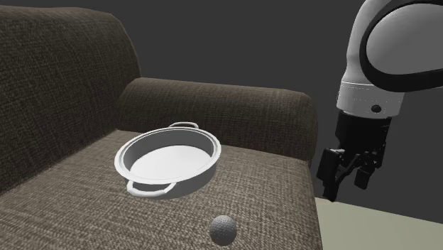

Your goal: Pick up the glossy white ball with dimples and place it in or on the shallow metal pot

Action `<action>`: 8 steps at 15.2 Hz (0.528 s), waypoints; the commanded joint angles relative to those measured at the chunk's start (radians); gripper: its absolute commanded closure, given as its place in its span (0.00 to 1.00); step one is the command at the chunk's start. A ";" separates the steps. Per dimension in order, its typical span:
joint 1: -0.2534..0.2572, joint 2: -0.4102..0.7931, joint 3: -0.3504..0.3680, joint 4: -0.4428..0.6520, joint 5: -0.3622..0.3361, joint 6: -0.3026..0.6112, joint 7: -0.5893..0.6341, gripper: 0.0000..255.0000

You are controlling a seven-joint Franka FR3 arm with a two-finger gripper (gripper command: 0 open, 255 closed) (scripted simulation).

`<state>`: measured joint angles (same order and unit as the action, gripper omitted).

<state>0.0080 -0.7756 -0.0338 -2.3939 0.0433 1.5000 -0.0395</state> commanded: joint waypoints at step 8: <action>0.059 -0.047 0.148 0.014 0.128 0.046 0.164 0.00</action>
<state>0.0592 -0.8153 0.0940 -2.3864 0.1541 1.5428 0.1010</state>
